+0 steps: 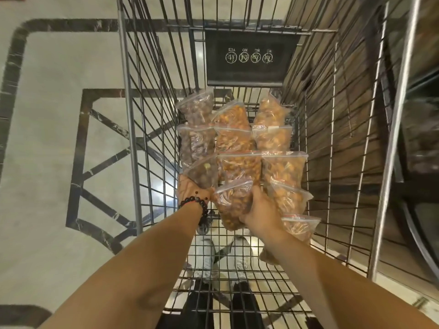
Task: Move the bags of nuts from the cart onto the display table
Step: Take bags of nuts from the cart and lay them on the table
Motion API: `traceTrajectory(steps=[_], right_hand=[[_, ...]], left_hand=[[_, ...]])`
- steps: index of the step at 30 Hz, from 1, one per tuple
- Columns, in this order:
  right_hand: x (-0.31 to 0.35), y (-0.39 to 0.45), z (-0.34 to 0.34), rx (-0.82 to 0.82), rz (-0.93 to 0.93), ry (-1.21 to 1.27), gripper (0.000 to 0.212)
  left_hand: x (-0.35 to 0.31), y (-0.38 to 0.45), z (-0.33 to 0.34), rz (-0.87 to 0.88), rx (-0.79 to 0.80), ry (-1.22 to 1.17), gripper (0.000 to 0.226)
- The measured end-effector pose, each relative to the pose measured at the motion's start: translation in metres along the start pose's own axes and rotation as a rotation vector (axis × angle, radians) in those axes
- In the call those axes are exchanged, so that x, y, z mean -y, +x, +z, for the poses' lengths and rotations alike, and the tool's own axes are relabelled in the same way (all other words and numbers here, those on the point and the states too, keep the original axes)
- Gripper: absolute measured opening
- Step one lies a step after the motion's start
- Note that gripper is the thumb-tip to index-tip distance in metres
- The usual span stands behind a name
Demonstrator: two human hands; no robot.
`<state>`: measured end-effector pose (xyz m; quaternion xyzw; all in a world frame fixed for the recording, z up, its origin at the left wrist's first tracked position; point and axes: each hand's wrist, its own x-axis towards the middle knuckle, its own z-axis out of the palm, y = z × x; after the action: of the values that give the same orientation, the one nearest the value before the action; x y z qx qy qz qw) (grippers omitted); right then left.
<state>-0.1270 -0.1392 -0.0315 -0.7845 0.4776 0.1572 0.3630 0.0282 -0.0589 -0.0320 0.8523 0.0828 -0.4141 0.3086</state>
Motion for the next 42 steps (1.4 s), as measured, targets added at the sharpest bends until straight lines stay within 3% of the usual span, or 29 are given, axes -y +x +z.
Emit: traceTrajectory(steps=[5,7,10,14,16,18,21,26,31,35,38,40,42], right_hand=[[-0.005,0.000,0.004,-0.032,0.081,0.089,0.070],[-0.003,0.006,0.004,0.069,0.115,0.083,0.076],[0.004,0.004,-0.002,0.205,0.113,0.030,0.055],[0.011,-0.014,-0.024,0.108,0.030,0.264,0.051],[0.019,-0.030,-0.049,0.100,0.035,0.431,0.052],[0.024,-0.045,-0.079,0.068,0.052,0.555,0.038],[0.034,-0.069,-0.132,-0.090,-0.005,0.762,0.018],[0.061,-0.131,-0.227,-0.254,-0.160,1.157,0.024],[0.060,-0.195,-0.294,-0.345,-0.138,1.569,0.038],[0.052,-0.242,-0.332,-0.478,-0.181,1.585,0.040],[0.039,-0.283,-0.355,-0.516,-0.267,1.592,0.059],[0.024,-0.313,-0.370,-0.553,-0.315,1.545,0.060],[0.001,-0.340,-0.385,-0.614,-0.334,1.493,0.048]], left_hand=[[-0.002,0.001,-0.003,-0.074,0.006,-0.090,0.036],[-0.001,0.000,-0.004,-0.120,0.030,-0.167,0.028],[0.001,-0.006,-0.003,-0.214,0.094,-0.430,0.037],[0.019,0.011,0.001,-0.222,0.073,-0.490,0.056],[-0.009,-0.022,-0.018,-0.158,0.085,-0.431,0.047],[-0.032,-0.047,-0.035,-0.068,0.094,-0.402,0.032],[-0.061,-0.079,-0.053,0.057,0.175,-0.457,0.027],[-0.124,-0.157,-0.087,0.236,0.375,-0.552,0.027],[-0.176,-0.243,-0.114,0.393,0.512,-0.481,0.037],[-0.205,-0.308,-0.111,0.603,0.585,-0.333,0.050],[-0.219,-0.353,-0.100,0.749,0.581,-0.220,0.053],[-0.224,-0.384,-0.090,0.807,0.592,-0.191,0.046],[-0.227,-0.418,-0.074,0.855,0.605,-0.176,0.046]])
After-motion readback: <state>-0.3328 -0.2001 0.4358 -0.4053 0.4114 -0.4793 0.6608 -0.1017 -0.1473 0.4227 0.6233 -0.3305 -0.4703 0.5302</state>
